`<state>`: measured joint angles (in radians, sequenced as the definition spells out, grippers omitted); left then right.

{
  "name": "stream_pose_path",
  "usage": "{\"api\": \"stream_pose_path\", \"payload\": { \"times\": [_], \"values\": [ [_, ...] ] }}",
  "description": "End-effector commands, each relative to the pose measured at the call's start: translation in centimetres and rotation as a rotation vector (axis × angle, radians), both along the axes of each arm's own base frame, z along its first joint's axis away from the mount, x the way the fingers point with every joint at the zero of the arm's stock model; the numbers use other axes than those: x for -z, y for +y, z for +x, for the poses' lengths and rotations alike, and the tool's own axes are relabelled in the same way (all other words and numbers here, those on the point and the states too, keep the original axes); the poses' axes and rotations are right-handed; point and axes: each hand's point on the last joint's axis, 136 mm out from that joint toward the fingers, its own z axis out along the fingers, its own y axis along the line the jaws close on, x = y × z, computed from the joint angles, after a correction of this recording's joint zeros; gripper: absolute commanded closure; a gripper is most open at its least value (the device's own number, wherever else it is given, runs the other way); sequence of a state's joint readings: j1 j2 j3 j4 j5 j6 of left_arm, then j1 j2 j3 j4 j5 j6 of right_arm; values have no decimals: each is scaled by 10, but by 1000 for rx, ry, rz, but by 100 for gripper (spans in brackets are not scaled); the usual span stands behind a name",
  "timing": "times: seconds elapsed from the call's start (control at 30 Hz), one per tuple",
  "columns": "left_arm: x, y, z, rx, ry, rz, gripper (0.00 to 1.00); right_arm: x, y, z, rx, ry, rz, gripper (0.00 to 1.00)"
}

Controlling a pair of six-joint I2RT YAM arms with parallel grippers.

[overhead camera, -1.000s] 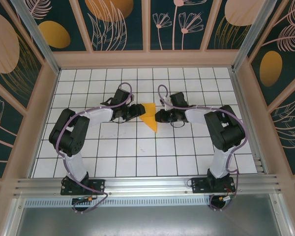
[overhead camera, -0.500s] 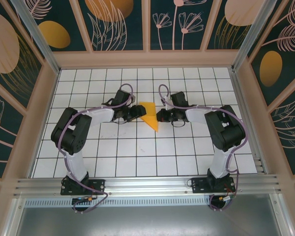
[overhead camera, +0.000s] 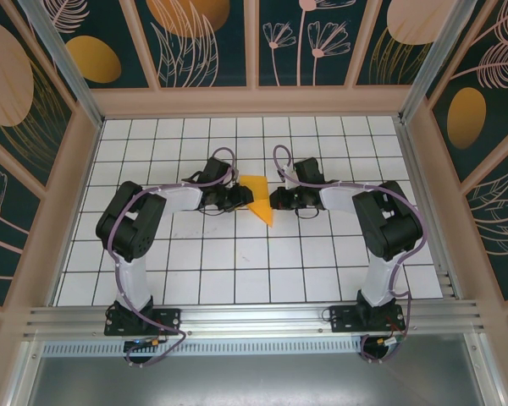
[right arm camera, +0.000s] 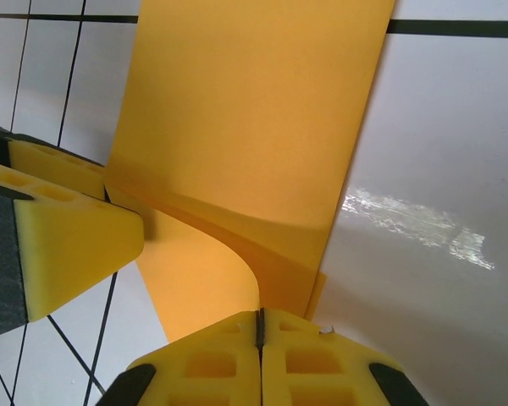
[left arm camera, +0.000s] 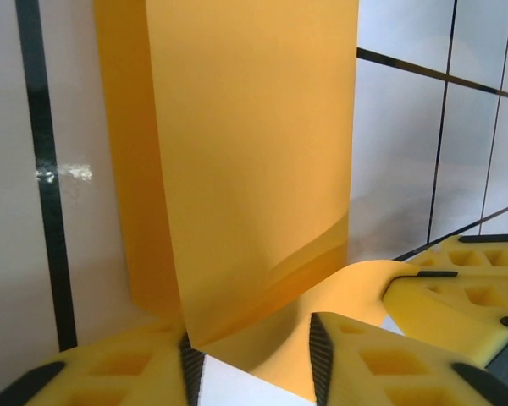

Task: Fold a paper plane with a square sheet of paper (fold left side to right side)
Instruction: Fourth fold the wing at the center of the table.

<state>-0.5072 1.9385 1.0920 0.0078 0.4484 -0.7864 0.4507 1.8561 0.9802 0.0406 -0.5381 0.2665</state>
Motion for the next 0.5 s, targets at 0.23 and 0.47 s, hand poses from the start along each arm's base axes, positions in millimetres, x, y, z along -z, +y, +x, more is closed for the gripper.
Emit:
{"api": "stream_pose_path", "payload": {
  "times": [0.23, 0.47],
  "values": [
    [-23, -9, 10, 5, -49, -39, 84, -39, -27, 14, 104, -182, -109, 60],
    [-31, -14, 9, 14, -58, -55, 84, -46, -16, -19, 69, -294, -179, 53]
  ]
}}
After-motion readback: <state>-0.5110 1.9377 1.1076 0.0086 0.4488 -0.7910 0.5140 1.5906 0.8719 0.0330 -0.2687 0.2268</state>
